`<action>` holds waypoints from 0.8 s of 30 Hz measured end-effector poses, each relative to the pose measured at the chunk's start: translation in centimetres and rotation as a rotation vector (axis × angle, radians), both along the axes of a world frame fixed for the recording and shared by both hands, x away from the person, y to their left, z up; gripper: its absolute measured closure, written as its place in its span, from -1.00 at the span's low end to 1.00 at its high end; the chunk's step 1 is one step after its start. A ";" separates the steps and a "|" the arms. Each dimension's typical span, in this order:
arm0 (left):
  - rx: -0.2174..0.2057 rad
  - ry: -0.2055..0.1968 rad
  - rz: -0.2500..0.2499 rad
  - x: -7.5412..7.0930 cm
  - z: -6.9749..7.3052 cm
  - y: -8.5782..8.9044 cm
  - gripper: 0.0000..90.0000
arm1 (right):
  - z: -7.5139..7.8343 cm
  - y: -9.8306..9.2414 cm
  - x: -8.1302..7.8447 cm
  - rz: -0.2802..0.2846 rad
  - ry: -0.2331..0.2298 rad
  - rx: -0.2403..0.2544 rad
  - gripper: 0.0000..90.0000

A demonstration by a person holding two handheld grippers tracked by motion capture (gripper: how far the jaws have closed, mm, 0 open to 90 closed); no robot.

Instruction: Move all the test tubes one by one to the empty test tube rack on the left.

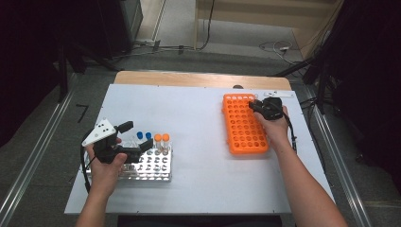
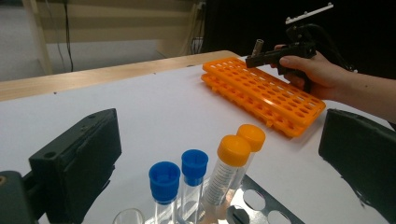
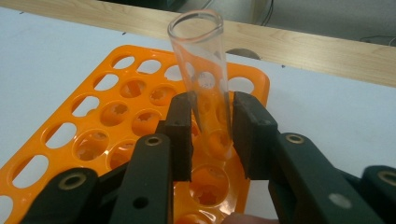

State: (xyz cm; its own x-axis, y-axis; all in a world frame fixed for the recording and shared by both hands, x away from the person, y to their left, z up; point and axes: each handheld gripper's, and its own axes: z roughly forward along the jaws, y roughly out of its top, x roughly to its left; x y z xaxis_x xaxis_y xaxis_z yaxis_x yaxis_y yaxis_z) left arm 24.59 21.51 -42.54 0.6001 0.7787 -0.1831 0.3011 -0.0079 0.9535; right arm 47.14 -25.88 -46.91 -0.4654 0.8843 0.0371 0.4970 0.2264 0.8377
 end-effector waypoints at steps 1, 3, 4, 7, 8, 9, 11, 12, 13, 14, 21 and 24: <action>0.000 0.000 0.000 0.0 0.0 0.0 -1.00 | 0.0 0.0 0.0 -0.002 -0.002 0.001 0.50; 0.001 0.001 0.000 0.0 0.0 0.0 -1.00 | -0.1 0.0 0.0 -0.004 -0.006 0.002 0.51; 0.001 0.001 0.001 0.0 0.0 0.0 -1.00 | -0.1 0.0 0.0 -0.006 -0.006 0.003 0.51; 0.004 0.000 0.001 0.0 0.1 0.0 -1.00 | -0.1 0.0 -0.1 0.001 -0.012 -0.010 0.48; 0.003 -0.002 0.001 0.0 0.1 0.0 -1.00 | -0.1 0.0 -0.1 0.000 -0.011 -0.009 0.49; 0.001 -0.004 0.002 0.0 0.1 -0.1 -1.00 | -0.1 0.0 -0.1 -0.001 -0.011 -0.004 0.51; 0.003 -0.006 0.000 -0.1 0.1 -0.1 -1.00 | -0.1 -0.1 -0.1 -0.007 -0.009 -0.004 0.56; 0.003 -0.005 0.001 -0.1 0.2 -0.1 -1.00 | -0.1 -0.1 -0.1 -0.009 -0.010 -0.005 0.57; 0.002 -0.006 0.000 -0.1 0.2 -0.1 -1.00 | -0.1 0.0 -0.1 -0.013 -0.014 -0.014 0.61; 0.002 -0.008 -0.002 -0.1 0.2 -0.2 -1.00 | 0.0 0.0 -0.1 -0.023 -0.018 -0.025 0.62; 0.007 -0.015 -0.011 -0.2 0.4 -0.5 -1.00 | 0.3 -0.4 -0.3 -0.018 -0.020 -0.003 0.63; 0.007 -0.017 -0.013 -0.2 0.6 -0.7 -1.00 | 1.0 -0.4 -0.6 -0.018 -0.050 0.002 0.64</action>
